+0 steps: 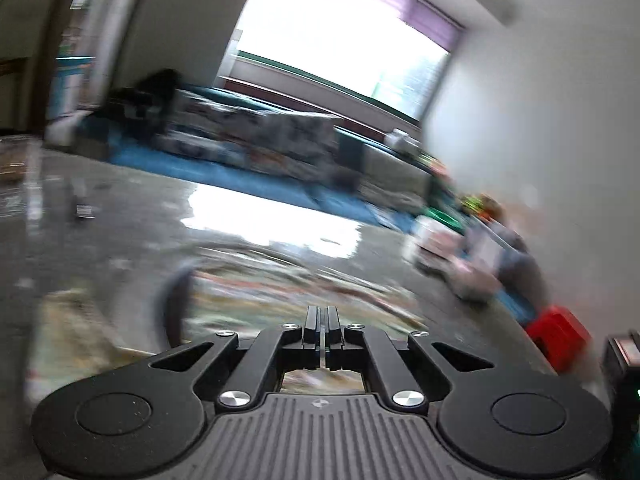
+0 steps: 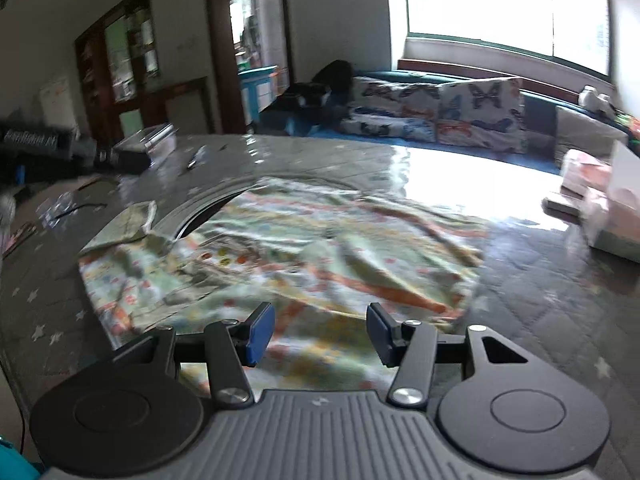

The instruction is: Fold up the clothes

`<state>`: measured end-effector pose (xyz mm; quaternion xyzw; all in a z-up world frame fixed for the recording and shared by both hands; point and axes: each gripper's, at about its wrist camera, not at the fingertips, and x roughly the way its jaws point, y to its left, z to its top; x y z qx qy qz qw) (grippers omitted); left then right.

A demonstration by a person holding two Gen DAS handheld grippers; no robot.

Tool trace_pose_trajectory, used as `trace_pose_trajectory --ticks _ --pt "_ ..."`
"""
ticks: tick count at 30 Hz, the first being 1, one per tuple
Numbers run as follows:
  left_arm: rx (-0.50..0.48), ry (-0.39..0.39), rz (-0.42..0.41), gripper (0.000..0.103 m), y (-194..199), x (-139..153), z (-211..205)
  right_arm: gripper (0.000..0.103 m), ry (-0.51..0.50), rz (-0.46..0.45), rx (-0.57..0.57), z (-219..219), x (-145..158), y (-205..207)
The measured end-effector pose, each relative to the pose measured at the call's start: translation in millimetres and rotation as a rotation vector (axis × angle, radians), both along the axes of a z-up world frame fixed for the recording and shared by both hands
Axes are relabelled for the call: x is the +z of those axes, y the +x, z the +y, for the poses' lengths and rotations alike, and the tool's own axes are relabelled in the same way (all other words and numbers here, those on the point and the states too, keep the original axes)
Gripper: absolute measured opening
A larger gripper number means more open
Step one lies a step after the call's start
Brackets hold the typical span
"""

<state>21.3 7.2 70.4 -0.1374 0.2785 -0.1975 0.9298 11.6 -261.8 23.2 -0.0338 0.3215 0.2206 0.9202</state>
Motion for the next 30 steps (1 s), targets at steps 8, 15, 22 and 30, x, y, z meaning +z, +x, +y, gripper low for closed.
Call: trace_pose_trajectory --ticks 8,15,22,30 --pt "-0.057 0.107 0.059 0.004 -3 -28 -34 0.052 0.012 -0.005 -0.061 -25 1 -4" --pt "0.204 0.237 0.082 0.013 7 -46 20 0.052 0.018 0.015 -0.025 -10 -6 1" --pt "0.382 0.404 0.089 0.031 20 -71 65 0.052 0.005 0.024 0.024 11 -7 2" --pt "0.362 0.448 0.099 0.036 38 -89 71 0.052 -0.014 0.038 0.049 23 -6 4"
